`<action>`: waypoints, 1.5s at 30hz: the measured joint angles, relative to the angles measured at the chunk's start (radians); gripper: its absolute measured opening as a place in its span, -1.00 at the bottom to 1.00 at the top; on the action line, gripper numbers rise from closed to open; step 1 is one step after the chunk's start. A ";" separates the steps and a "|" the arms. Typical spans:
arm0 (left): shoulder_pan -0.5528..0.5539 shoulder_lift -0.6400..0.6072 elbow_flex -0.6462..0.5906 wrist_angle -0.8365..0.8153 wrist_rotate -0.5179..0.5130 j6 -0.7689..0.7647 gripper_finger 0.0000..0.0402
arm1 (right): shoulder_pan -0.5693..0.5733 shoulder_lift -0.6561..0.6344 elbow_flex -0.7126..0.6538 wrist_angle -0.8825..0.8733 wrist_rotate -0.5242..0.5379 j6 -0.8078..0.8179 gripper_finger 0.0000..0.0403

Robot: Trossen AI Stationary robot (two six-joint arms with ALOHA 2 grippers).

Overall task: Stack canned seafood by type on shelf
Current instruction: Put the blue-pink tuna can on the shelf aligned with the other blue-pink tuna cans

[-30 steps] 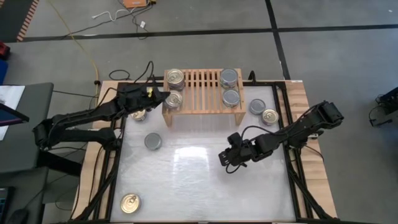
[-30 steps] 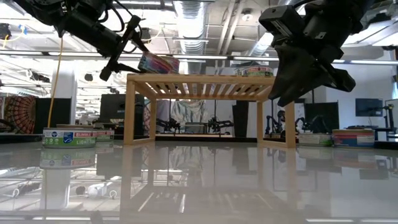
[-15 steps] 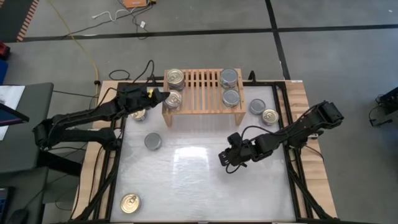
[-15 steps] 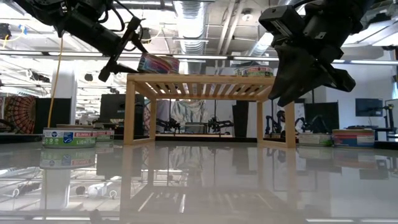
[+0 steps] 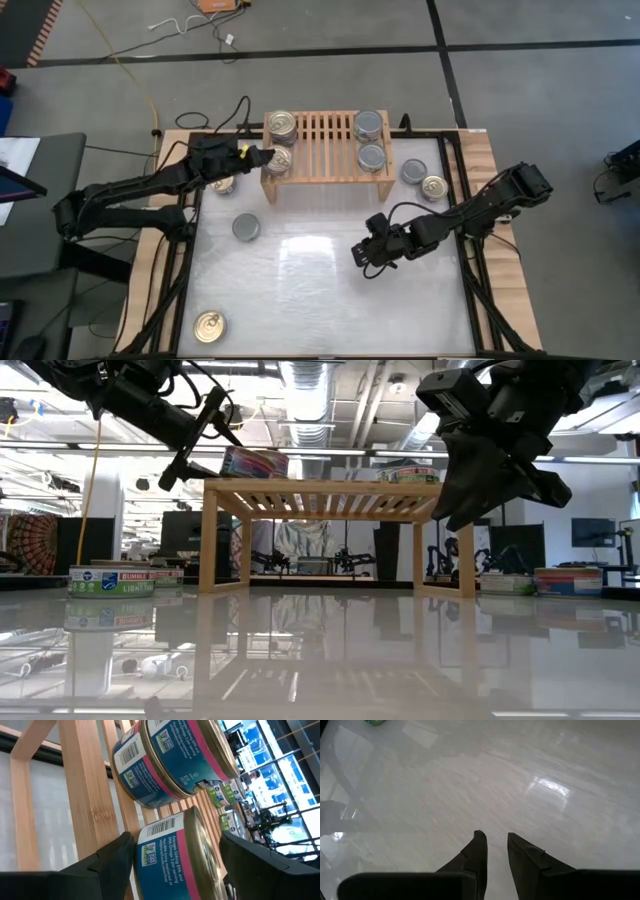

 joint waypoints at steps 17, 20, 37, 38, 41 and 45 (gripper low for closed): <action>-0.003 0.000 0.000 0.001 0.011 0.320 0.41 | 0.000 0.000 0.000 0.015 0.000 0.000 -0.49; -0.003 0.000 0.000 0.001 0.010 0.321 0.41 | 0.000 0.000 0.000 0.015 0.000 0.000 -0.49; 0.046 -0.196 0.000 -0.100 -0.076 0.238 0.41 | 0.000 0.000 0.000 0.023 0.000 0.003 -0.49; 0.046 -0.212 0.000 -0.131 -0.076 0.261 0.41 | 0.000 0.000 0.000 0.022 0.000 0.003 -0.49; 0.045 -0.245 0.000 -0.234 -0.079 0.276 0.41 | 0.000 0.000 0.000 0.022 0.000 0.003 -0.49; 0.044 -0.253 0.000 -0.312 -0.097 0.263 0.41 | -0.002 0.000 0.000 0.022 0.000 0.001 -0.49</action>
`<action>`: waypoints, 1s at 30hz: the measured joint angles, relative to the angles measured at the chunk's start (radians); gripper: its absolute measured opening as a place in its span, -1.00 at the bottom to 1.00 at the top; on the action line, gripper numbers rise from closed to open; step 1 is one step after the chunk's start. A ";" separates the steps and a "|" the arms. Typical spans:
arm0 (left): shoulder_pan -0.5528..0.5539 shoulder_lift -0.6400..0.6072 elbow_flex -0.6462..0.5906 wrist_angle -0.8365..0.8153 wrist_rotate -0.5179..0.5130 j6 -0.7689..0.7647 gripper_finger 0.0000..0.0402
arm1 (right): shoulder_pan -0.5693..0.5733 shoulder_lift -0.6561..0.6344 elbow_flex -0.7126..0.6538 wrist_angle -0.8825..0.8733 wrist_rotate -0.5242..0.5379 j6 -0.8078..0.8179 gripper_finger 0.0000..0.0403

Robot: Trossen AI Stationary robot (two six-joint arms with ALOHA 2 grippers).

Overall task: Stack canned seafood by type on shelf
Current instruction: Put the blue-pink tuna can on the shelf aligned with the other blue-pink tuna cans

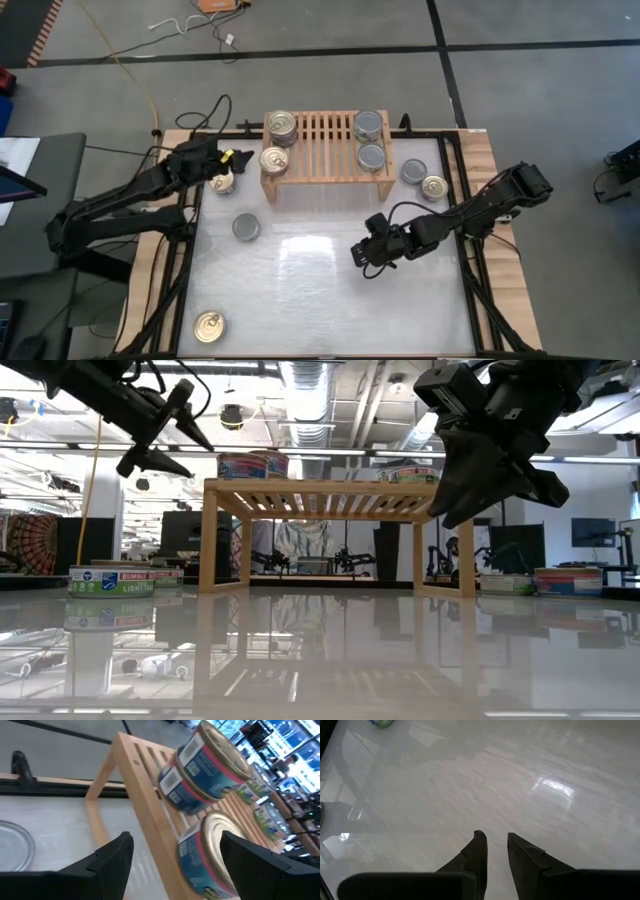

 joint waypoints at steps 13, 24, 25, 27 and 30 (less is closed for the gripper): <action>0.000 0.099 0.000 -0.039 -0.104 0.013 0.41 | -0.001 0.000 0.000 0.001 0.000 0.000 -0.49; -0.032 0.193 0.000 -0.027 -0.002 -0.028 0.41 | -0.001 0.000 0.000 0.003 0.000 0.009 -0.49; -0.037 0.195 0.000 -0.023 0.025 -0.028 0.41 | -0.001 0.000 0.000 0.003 0.000 0.009 -0.49; -0.052 0.198 0.000 -0.019 0.068 -0.034 0.41 | -0.001 0.000 0.000 0.003 0.000 0.009 -0.49; -0.069 0.199 0.000 -0.006 0.088 -0.045 0.41 | -0.001 0.000 0.000 0.003 0.001 0.008 -0.49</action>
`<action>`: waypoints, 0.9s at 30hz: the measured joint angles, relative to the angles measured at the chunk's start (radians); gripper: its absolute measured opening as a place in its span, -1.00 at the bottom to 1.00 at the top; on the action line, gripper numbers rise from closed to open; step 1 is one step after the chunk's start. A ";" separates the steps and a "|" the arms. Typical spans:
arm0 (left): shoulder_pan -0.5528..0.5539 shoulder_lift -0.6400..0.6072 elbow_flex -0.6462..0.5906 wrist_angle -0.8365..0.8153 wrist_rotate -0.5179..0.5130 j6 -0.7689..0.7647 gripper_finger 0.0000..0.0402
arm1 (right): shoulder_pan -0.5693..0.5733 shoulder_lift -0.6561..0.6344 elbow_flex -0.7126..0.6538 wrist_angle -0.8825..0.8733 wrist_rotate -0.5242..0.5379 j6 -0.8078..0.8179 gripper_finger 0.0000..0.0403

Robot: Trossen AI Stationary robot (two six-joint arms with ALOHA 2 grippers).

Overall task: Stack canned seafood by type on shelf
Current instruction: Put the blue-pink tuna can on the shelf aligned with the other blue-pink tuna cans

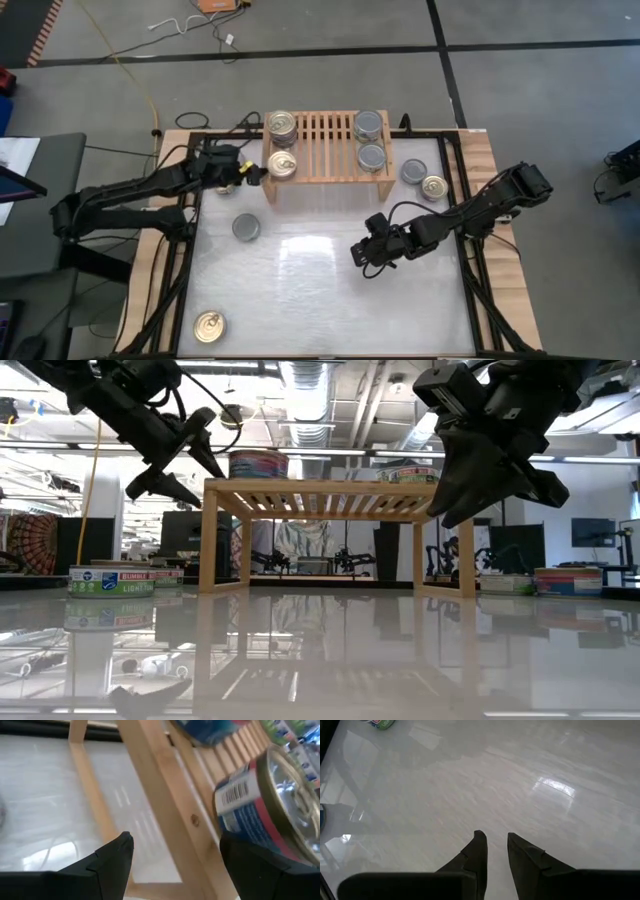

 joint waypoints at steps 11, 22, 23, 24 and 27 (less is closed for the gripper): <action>-0.002 -0.017 0.000 0.008 -0.085 -0.092 0.41 | 0.003 0.000 0.000 0.000 0.000 -0.002 -0.49; -0.082 -0.124 0.077 -0.037 -0.139 -0.022 0.41 | 0.018 0.000 0.000 -0.002 0.000 0.000 -0.49; -0.110 -0.123 0.089 -0.035 -0.143 -0.022 0.41 | 0.018 0.000 0.000 -0.002 0.000 -0.005 -0.49; -0.139 -0.117 0.101 -0.032 -0.157 -0.021 0.41 | 0.018 0.000 0.000 -0.002 0.000 -0.008 -0.49; -0.237 -0.081 0.136 -0.034 -0.225 -0.020 0.41 | 0.013 0.000 0.000 -0.003 0.000 -0.018 -0.49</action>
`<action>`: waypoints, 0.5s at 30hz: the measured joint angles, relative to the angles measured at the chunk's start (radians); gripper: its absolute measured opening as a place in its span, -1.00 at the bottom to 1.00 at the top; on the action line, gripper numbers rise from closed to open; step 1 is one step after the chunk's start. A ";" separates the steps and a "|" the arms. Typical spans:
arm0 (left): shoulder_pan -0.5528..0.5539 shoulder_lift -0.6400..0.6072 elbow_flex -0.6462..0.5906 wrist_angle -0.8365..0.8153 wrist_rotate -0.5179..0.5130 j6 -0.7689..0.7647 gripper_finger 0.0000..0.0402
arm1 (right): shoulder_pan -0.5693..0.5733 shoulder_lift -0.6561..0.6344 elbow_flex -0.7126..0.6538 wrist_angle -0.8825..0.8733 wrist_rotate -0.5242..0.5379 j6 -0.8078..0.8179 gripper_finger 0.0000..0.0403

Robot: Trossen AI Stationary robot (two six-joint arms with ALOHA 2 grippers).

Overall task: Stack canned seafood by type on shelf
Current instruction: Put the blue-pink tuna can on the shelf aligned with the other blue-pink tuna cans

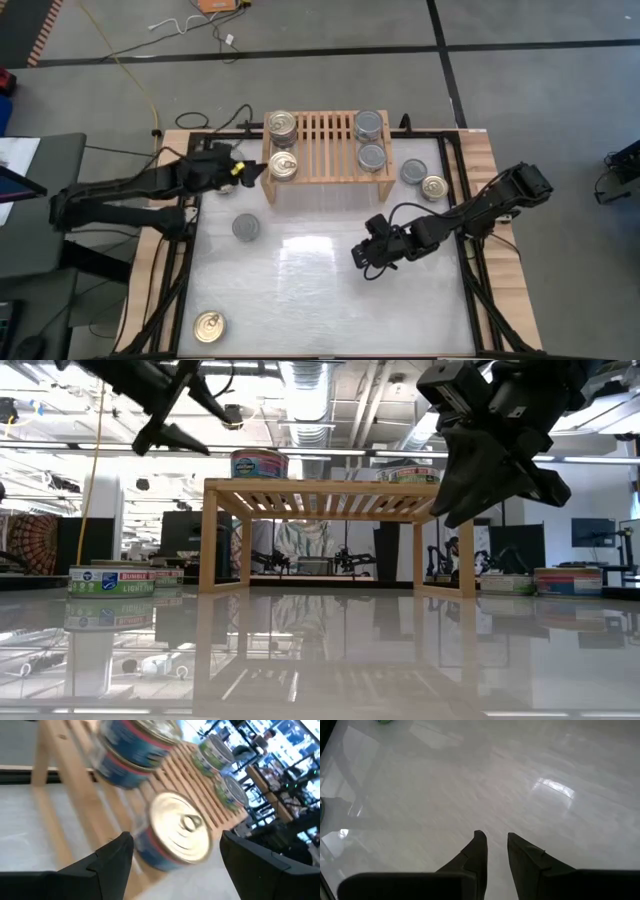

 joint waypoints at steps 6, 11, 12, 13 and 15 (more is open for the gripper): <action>-0.157 0.113 0.091 -0.021 -0.138 0.000 0.41 | -0.006 0.000 0.000 -0.001 0.000 -0.019 -0.49; -0.200 0.240 0.215 -0.187 -0.249 0.021 0.41 | -0.006 0.000 0.000 0.000 0.000 -0.019 -0.49; -0.199 0.267 0.241 -0.221 -0.257 0.029 0.41 | -0.006 0.000 0.000 0.000 0.000 -0.019 -0.49; -0.198 0.295 0.266 -0.252 -0.261 0.037 0.41 | -0.006 0.000 0.000 -0.001 0.000 -0.018 -0.49; -0.190 0.343 0.308 -0.294 -0.276 0.057 0.41 | -0.006 0.000 0.000 0.000 0.000 -0.018 -0.49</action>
